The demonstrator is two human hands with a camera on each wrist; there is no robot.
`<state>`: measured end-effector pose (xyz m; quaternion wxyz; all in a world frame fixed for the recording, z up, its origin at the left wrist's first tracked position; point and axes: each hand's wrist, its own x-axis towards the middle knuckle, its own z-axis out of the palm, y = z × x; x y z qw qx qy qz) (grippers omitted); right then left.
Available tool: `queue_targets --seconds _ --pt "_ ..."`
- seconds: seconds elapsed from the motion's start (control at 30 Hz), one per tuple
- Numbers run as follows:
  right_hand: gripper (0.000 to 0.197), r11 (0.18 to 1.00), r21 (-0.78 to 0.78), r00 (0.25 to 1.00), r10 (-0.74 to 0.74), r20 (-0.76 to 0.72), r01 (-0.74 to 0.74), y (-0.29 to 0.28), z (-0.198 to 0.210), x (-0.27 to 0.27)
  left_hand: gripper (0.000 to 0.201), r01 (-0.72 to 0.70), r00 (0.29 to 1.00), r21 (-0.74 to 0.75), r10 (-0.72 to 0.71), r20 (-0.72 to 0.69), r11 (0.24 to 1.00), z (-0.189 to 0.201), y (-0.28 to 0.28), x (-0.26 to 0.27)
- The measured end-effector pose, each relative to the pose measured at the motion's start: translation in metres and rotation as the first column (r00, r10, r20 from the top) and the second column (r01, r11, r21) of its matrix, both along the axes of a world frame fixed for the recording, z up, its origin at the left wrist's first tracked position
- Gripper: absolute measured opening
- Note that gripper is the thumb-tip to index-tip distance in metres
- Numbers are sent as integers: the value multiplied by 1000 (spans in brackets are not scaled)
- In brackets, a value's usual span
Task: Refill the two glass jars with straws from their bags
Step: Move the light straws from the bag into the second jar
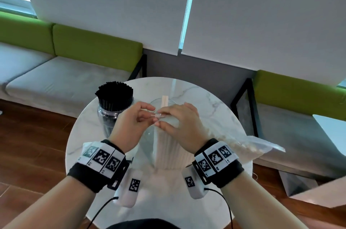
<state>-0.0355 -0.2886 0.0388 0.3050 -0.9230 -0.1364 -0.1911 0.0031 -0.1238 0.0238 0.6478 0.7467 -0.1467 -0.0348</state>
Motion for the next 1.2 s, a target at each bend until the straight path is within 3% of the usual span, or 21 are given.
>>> queue_targets --seconds 0.2,0.4,0.73,0.9,1.1,1.2 --pt "16 1000 9 998 -6 55 6 2 -7 18 8 -38 996 109 28 89 993 1 2 8" --pt "16 990 -131 986 -28 163 50 -5 -13 21 8 -8 986 254 -35 166 967 0 6 17" --pt "10 856 -299 872 -291 393 421 -120 -18 1 18 -63 981 246 15 194 967 -1 7 28" --pt "27 799 -232 823 -487 292 555 -158 -19 -16 16 -102 979 264 50 197 959 -2 9 37" --pt "17 723 -85 724 -665 182 685 -194 -20 -30 15 -130 976 278 73 206 952 -4 13 41" --pt "18 722 43 715 -690 108 690 -195 -22 -31 13 -119 979 279 66 192 953 -3 11 40"
